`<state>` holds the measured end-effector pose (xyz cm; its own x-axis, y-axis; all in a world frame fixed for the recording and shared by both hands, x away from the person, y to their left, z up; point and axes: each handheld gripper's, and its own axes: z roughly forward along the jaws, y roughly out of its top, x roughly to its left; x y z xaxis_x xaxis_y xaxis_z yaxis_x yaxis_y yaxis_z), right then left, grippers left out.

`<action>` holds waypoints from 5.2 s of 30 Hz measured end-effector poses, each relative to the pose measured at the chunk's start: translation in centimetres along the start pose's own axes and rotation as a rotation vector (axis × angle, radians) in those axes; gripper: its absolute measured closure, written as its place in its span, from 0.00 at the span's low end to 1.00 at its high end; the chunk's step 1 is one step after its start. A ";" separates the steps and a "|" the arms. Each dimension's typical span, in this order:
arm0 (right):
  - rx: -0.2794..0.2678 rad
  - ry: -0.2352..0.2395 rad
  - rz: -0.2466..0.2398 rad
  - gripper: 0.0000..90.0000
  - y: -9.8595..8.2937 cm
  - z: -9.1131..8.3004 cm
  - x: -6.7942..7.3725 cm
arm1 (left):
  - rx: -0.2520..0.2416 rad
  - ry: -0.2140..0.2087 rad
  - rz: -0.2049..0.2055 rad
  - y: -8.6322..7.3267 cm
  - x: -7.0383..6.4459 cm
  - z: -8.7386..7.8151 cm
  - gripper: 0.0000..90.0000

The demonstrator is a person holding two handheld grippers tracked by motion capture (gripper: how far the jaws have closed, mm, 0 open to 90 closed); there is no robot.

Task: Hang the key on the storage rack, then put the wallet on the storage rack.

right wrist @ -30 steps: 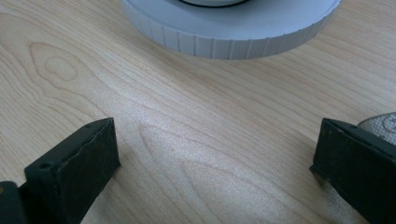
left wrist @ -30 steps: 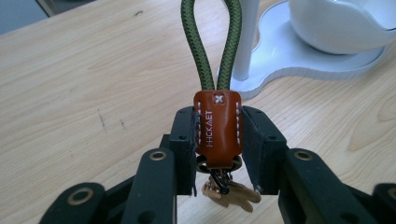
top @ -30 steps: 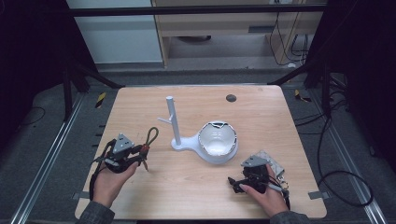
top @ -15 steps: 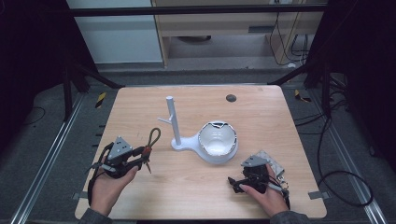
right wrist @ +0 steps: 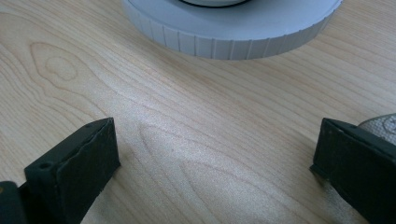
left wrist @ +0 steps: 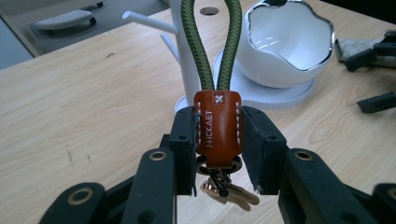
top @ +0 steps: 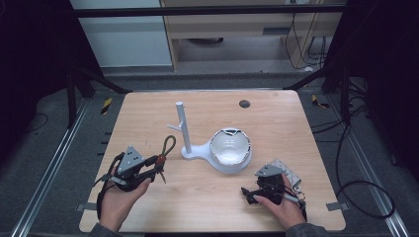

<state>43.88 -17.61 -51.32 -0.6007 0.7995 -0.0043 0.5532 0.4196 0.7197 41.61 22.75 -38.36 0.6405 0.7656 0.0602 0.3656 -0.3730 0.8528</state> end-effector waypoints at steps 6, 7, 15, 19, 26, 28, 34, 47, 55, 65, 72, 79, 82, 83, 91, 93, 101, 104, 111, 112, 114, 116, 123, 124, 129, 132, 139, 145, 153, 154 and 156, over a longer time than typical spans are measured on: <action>0.000 0.000 0.000 0.00 0.0 0.0 0.0 | -0.028 -0.010 0.005 0.5 -0.7 -0.2 0.73; 0.000 0.000 0.000 0.00 0.0 0.0 0.0 | -0.031 -0.011 0.003 0.6 -0.8 -0.2 0.73; 0.000 0.000 0.001 0.00 0.0 0.0 0.0 | -0.046 -0.011 0.001 1.3 -0.9 -0.1 0.73; 0.000 0.000 0.000 0.00 0.0 0.0 0.0 | -0.065 -0.010 -0.003 1.5 -1.1 -0.3 0.73; -0.001 0.000 0.000 0.00 0.0 0.0 0.0 | -0.085 -0.014 0.005 2.0 -1.6 -0.4 0.73; 0.000 0.000 0.000 0.00 0.0 0.0 0.0 | -0.087 -0.012 0.006 2.2 -1.7 -0.3 0.73; 0.000 0.000 0.000 0.00 0.0 0.0 0.0 | -0.092 -0.004 -0.016 2.6 -1.1 0.0 0.73; -0.001 -0.001 0.000 0.00 0.0 0.0 0.0 | -0.087 0.006 -0.054 3.3 -0.2 2.1 0.73; 0.000 0.000 0.000 0.00 0.0 0.0 0.0 | -0.074 0.016 -0.075 3.1 0.3 3.2 0.73; 0.000 0.002 -0.003 0.00 0.0 0.0 0.0 | -0.045 0.019 -0.088 2.8 0.7 4.4 0.73; -0.002 0.001 -0.006 0.00 0.0 0.0 0.0 | -0.035 0.018 -0.094 2.6 0.8 4.9 0.73; -0.001 0.002 -0.004 0.00 -0.1 0.0 0.0 | -0.029 0.015 -0.100 2.7 0.9 5.4 0.73; -0.002 0.003 -0.003 0.00 -0.1 0.0 0.0 | -0.027 0.017 -0.105 2.6 0.9 5.6 0.73; -0.001 0.003 -0.002 0.00 -0.1 -0.1 0.0 | -0.026 0.016 -0.106 2.6 0.9 5.7 0.73; -0.003 0.005 -0.002 0.00 -0.1 0.0 0.0 | -0.010 0.016 -0.106 2.6 1.0 6.5 0.73; -0.003 0.005 -0.003 0.00 -0.1 0.0 0.0 | -0.007 0.017 -0.107 2.7 0.9 6.7 0.73; -0.003 0.005 -0.004 0.00 -0.1 0.0 0.0 | 0.004 0.024 -0.097 2.7 0.8 7.2 0.73; -0.003 0.005 -0.003 0.00 -0.1 0.0 0.0 | 0.005 0.026 -0.099 2.8 0.9 7.2 0.73; -0.003 0.005 -0.003 0.00 -0.1 0.0 0.0 | 0.009 0.026 -0.098 2.8 0.9 7.6 0.73; -0.003 0.005 -0.003 0.00 -0.1 0.0 0.0 | 0.007 0.027 -0.098 2.8 0.9 7.6 0.72; -0.003 0.005 -0.004 0.00 -0.1 0.0 0.0 | 0.005 0.031 -0.100 2.7 1.0 7.6 0.69; -0.003 0.005 -0.003 0.00 -0.1 0.0 0.0 | 0.004 0.034 -0.104 2.6 1.1 7.6 0.67; -0.003 0.004 -0.004 0.00 -0.1 -0.1 0.0 | 0.053 0.035 -0.068 1.6 1.1 7.4 0.47; -0.002 0.003 -0.002 0.01 -0.1 -0.1 0.1 | 0.066 0.036 -0.057 1.2 1.1 7.4 0.42; -0.001 0.001 -0.005 0.01 -0.1 -0.1 0.1 | 0.126 0.032 -0.034 -1.5 1.3 7.4 0.23; -0.002 0.001 -0.005 0.01 -0.1 -0.1 0.1 | 0.138 0.056 -0.019 -3.4 1.3 7.7 0.16; 0.000 0.001 -0.002 0.00 0.0 0.0 0.0 | 0.132 0.058 -0.018 -5.0 1.9 8.4 0.09; -0.001 -0.017 0.023 0.01 0.0 0.0 0.1 | 0.119 0.110 -0.054 -6.2 2.9 8.5 0.07; 0.011 -0.033 -0.021 0.08 2.5 -3.7 -1.2 | 0.157 0.135 -0.111 -7.5 4.4 8.7 0.06; 0.027 -0.042 -0.019 0.08 2.8 -4.3 -1.7 | 0.166 0.134 -0.113 -7.6 4.5 8.7 0.06; 0.060 -0.061 -0.029 0.10 3.3 -5.4 -2.7 | 0.180 0.142 -0.113 -7.9 4.6 9.0 0.06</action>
<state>44.19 -20.73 -45.22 -0.5819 0.8104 -0.0680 0.5707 0.4665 0.6757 47.74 24.52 -49.43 0.4923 0.8688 0.0530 0.5516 -0.3585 0.7531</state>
